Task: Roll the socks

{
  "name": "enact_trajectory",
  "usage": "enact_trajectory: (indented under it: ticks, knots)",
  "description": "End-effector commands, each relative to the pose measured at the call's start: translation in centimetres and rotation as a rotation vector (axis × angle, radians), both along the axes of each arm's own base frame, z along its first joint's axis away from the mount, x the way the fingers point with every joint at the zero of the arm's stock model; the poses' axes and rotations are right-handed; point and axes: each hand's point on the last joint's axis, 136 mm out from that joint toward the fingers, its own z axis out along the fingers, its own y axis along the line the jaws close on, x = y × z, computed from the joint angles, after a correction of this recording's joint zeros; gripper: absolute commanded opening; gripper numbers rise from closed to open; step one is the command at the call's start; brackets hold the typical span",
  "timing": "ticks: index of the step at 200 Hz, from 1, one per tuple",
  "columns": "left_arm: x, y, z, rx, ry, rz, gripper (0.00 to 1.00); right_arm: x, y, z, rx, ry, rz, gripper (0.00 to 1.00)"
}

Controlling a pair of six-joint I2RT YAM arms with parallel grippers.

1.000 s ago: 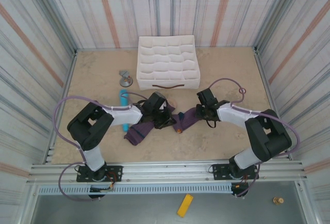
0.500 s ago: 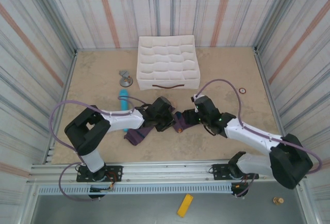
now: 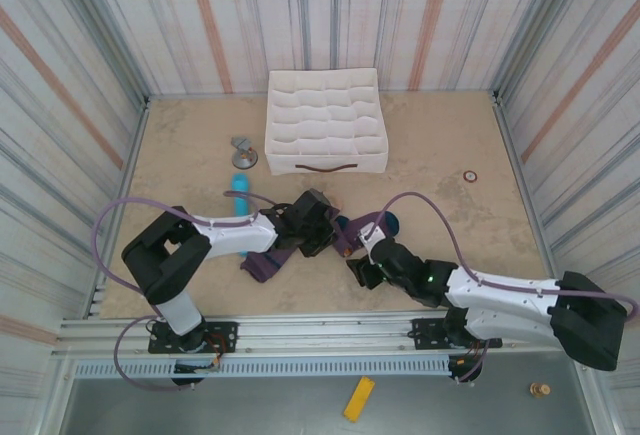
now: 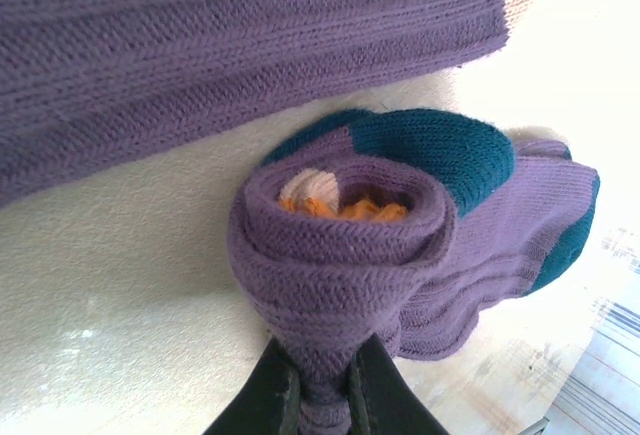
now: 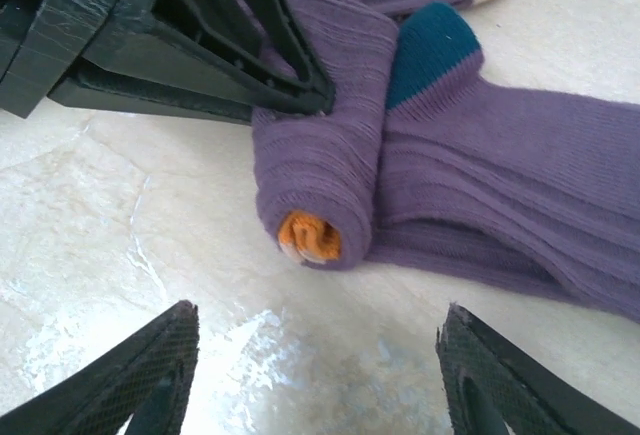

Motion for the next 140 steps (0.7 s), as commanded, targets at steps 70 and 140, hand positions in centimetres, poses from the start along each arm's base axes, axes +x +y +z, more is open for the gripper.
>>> enact_trajectory:
  ticks: [70,140]
  knots:
    - [-1.2,1.0,-1.1,0.014,0.049,0.022,0.00,2.9,3.1,-0.5,-0.047,-0.117,0.035,0.53]
    - [-1.3,0.8,-1.4,-0.004,0.064,0.022,0.00,4.3,3.6,-0.9,-0.046,-0.123,0.026,0.45]
